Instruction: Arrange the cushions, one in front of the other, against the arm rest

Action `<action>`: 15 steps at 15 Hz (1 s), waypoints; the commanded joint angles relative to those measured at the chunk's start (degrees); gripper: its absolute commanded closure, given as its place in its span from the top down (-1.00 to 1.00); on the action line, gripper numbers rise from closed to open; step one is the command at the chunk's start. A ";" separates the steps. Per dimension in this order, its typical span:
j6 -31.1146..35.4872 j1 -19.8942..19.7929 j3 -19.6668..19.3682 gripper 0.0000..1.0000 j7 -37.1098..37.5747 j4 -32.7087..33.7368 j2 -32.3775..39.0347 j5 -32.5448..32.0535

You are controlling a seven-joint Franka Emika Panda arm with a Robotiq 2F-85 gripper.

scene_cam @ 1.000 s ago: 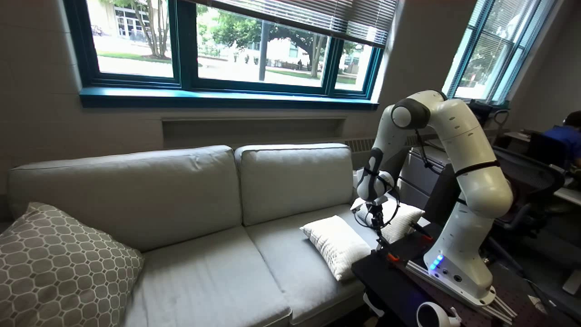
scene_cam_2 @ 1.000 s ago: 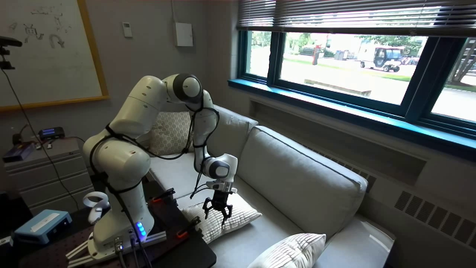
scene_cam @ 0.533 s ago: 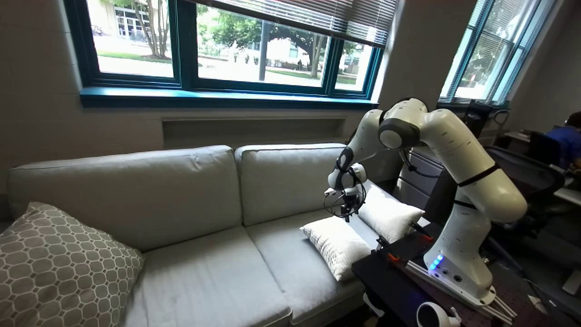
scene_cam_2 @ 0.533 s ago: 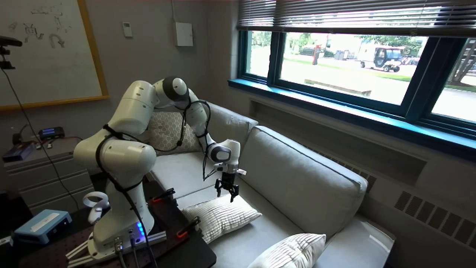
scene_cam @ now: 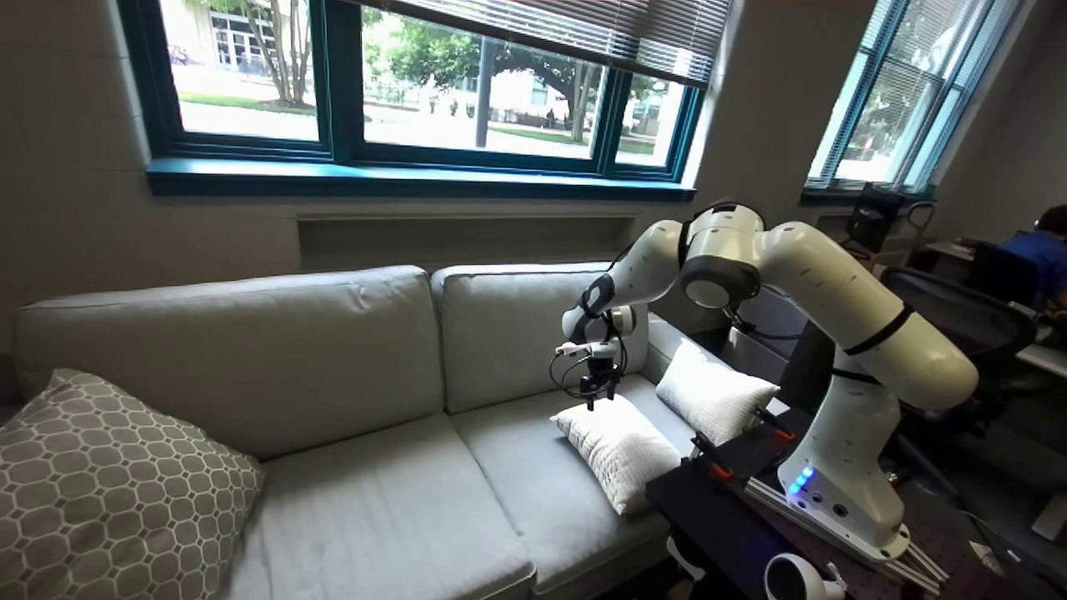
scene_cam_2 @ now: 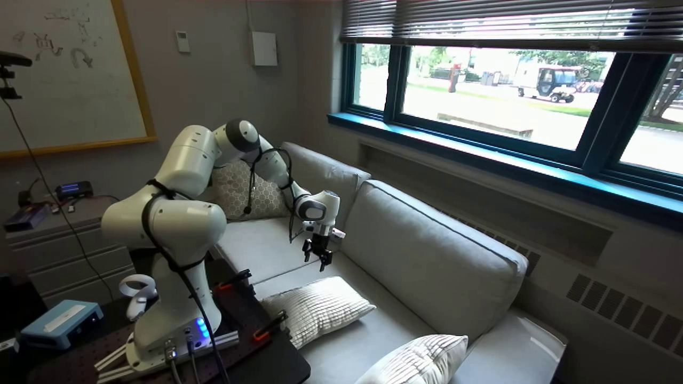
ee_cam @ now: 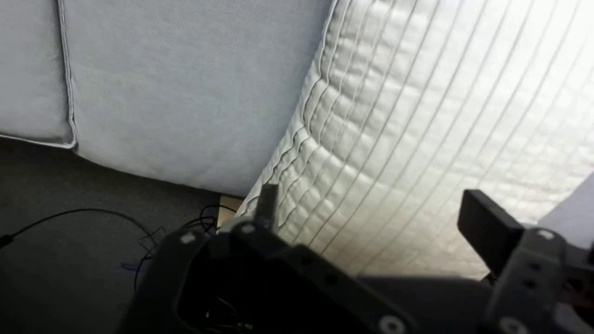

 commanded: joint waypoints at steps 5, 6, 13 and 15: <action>2.95 -1.55 0.15 1.00 -0.44 -0.05 0.53 4.13; 3.63 -3.01 1.12 1.00 -0.40 2.00 1.56 5.96; 4.60 -2.30 -1.61 1.00 -0.40 12.33 16.29 34.40; 5.56 -2.10 -1.43 1.00 0.81 13.93 21.35 37.54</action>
